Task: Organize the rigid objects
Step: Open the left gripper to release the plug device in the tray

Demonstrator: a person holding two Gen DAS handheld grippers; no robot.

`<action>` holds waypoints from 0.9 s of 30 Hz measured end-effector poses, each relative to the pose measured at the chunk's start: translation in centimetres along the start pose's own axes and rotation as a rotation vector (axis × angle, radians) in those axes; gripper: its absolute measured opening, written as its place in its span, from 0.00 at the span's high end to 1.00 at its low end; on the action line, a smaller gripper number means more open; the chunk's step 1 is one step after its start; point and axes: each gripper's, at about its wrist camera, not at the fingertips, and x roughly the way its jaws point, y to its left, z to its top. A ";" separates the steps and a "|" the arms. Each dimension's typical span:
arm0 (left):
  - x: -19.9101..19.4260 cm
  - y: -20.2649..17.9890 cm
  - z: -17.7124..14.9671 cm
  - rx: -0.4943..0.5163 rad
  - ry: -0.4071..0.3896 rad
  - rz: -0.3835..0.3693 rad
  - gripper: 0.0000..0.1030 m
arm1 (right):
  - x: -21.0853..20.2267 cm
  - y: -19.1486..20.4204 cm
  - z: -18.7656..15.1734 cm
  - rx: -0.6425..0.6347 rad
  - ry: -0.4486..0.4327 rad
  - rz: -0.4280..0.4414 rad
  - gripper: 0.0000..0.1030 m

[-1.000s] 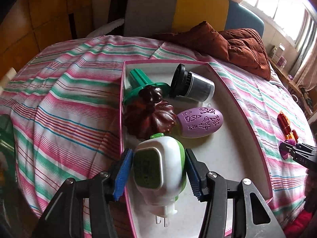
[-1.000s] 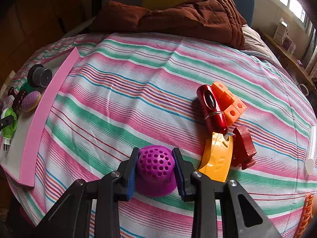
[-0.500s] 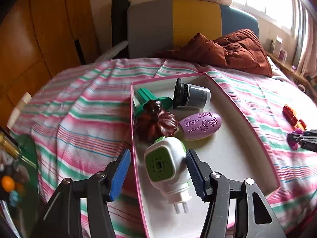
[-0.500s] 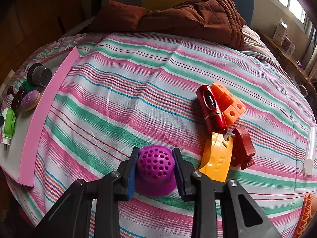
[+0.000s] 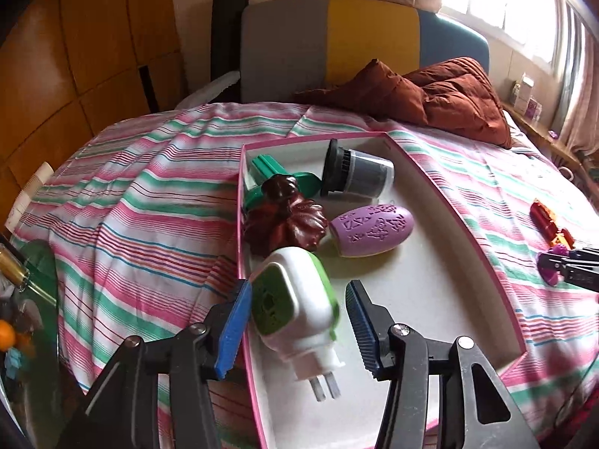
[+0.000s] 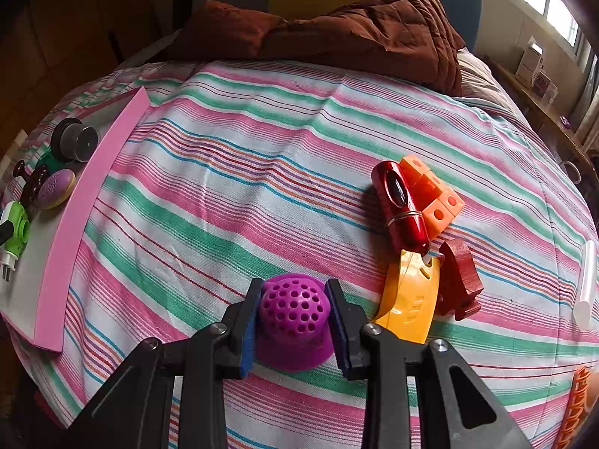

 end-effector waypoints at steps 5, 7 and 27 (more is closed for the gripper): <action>-1.3 -0.1 0.1 -0.012 -0.021 -0.007 0.44 | 0.0 0.0 -0.2 0.004 -0.006 0.000 0.69; -1.8 0.0 0.2 -0.016 -0.031 -0.013 0.42 | 0.0 0.0 -0.2 0.004 -0.007 -0.001 0.69; -6.4 0.8 0.0 -0.030 -0.113 -0.017 0.35 | 0.0 0.1 -0.5 0.013 -0.027 -0.014 0.69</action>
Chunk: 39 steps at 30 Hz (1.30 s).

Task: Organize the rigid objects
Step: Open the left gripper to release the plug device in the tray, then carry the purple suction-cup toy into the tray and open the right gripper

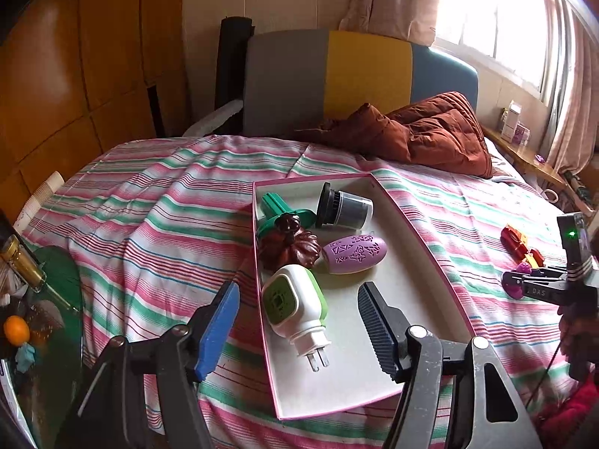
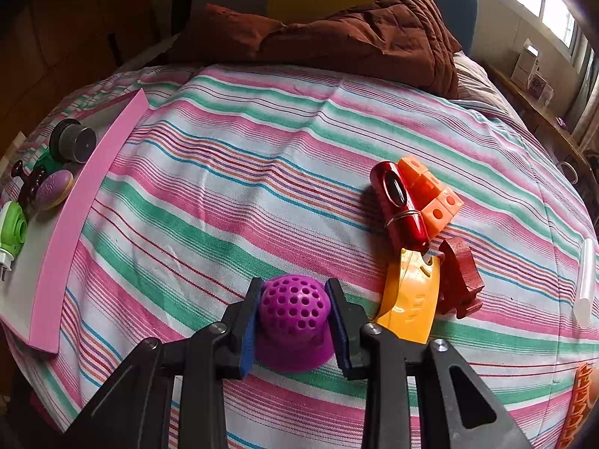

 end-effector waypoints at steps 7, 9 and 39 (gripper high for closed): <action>-0.5 0.8 -0.6 -0.028 0.002 -0.010 0.35 | 0.0 0.7 -0.2 0.018 -0.012 -0.052 0.69; -0.6 1.1 -0.8 -0.038 0.000 -0.007 0.35 | -0.2 1.1 -0.5 0.019 -0.031 -0.082 0.69; -1.0 5.5 -3.5 -0.129 0.033 0.028 0.35 | -6.8 12.6 1.1 -0.010 -0.164 0.132 0.69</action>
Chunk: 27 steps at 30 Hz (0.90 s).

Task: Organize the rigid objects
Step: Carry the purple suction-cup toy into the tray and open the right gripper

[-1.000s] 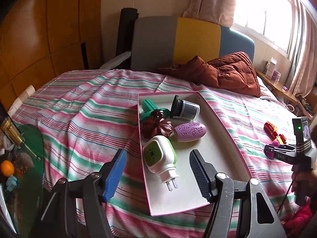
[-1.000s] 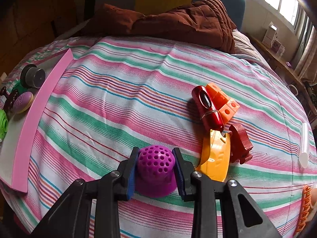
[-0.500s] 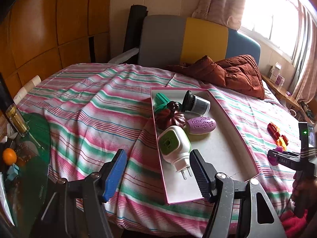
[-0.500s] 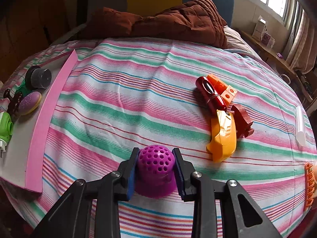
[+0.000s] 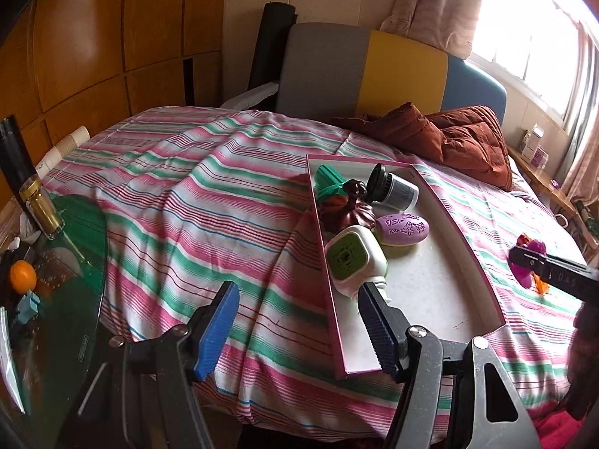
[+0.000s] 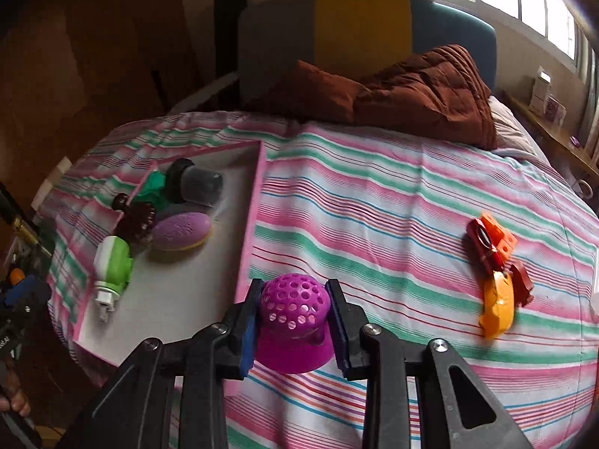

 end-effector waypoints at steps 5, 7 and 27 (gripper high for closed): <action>0.0 0.3 -0.1 -0.004 0.001 0.000 0.35 | 1.5 4.7 1.2 -0.081 0.018 0.078 0.69; 0.1 0.4 -0.2 -0.007 0.007 0.000 0.35 | 2.4 6.0 1.6 -0.100 0.028 0.102 0.69; 1.5 0.7 -0.7 -0.013 0.048 -0.002 0.35 | 10.4 12.1 2.1 -0.183 0.174 0.071 0.68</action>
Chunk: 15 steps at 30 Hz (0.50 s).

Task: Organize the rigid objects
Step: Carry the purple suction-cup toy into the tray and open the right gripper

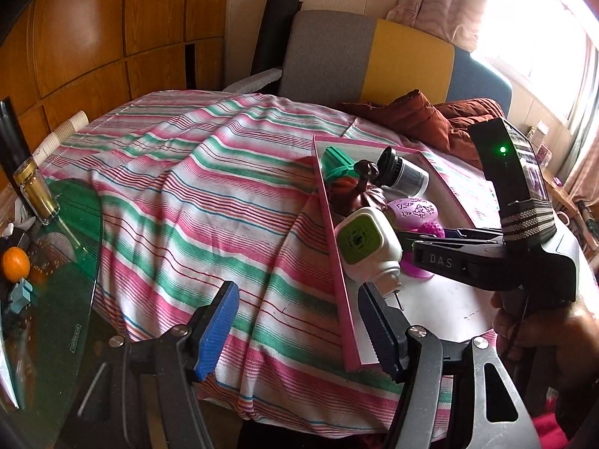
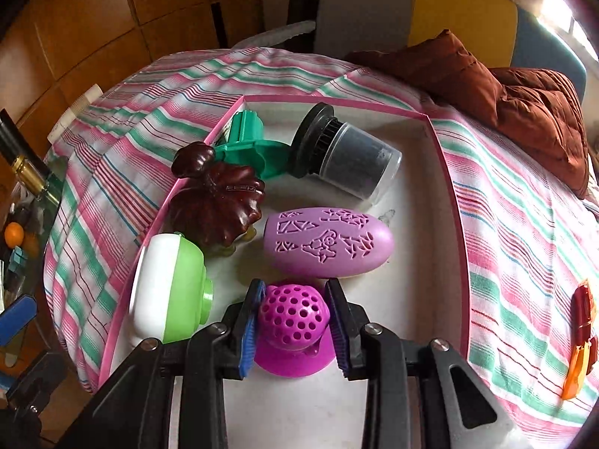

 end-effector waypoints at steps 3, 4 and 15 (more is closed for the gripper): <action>-0.1 -0.1 0.0 0.004 -0.001 0.000 0.35 | 0.1 0.2 0.0 -0.010 0.000 -0.025 0.59; -0.1 -0.2 0.0 0.006 0.000 0.000 0.35 | 0.2 0.2 0.0 -0.013 0.003 -0.030 0.57; -0.5 -0.7 -0.2 0.024 -0.004 0.014 0.35 | -0.6 -1.0 -0.8 0.043 0.009 0.022 0.56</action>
